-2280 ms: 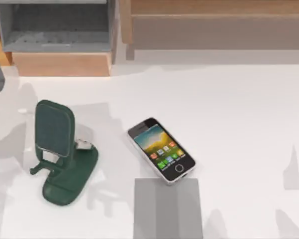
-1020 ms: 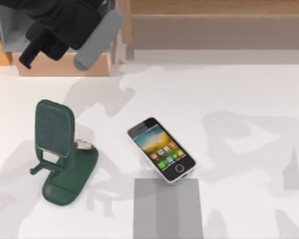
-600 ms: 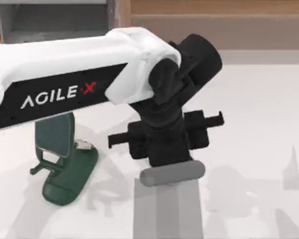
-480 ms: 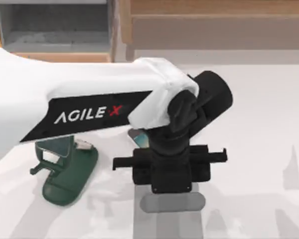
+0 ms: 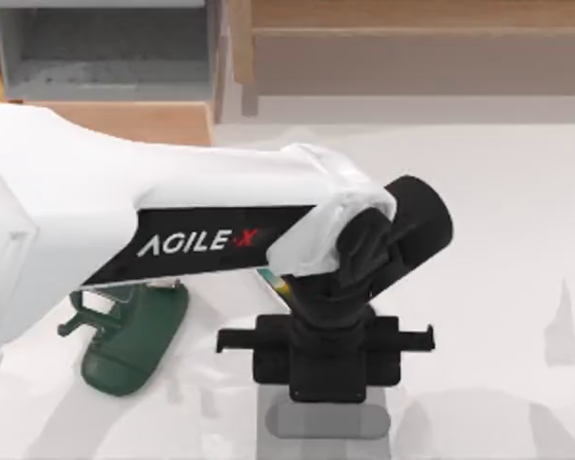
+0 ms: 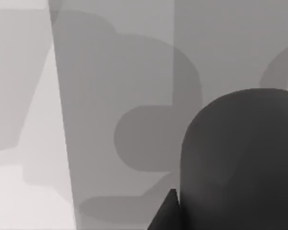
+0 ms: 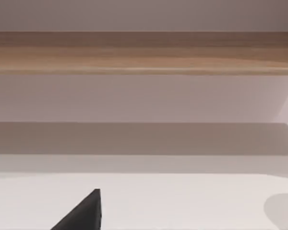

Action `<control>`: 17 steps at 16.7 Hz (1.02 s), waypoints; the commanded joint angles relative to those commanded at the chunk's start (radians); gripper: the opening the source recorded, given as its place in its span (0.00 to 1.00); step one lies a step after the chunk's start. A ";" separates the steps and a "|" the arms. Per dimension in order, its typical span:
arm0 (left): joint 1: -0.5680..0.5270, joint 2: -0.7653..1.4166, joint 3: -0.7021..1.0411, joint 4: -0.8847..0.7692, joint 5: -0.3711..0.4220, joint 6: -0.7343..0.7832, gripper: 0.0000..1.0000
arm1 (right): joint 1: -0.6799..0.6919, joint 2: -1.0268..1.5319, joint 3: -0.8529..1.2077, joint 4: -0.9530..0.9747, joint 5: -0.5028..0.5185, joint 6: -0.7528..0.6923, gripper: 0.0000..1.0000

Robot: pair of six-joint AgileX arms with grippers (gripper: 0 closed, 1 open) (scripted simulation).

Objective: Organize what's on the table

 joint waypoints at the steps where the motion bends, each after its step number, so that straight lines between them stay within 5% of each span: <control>1: -0.001 0.004 -0.005 0.007 0.000 0.000 0.00 | 0.000 0.000 0.000 0.000 0.000 0.000 1.00; 7: -0.003 0.015 -0.020 0.031 0.001 0.000 0.00 | 0.000 0.000 0.000 0.000 0.000 0.000 1.00; 17: -0.003 0.015 -0.020 0.031 0.001 0.000 0.75 | 0.000 0.000 0.000 0.000 0.000 0.000 1.00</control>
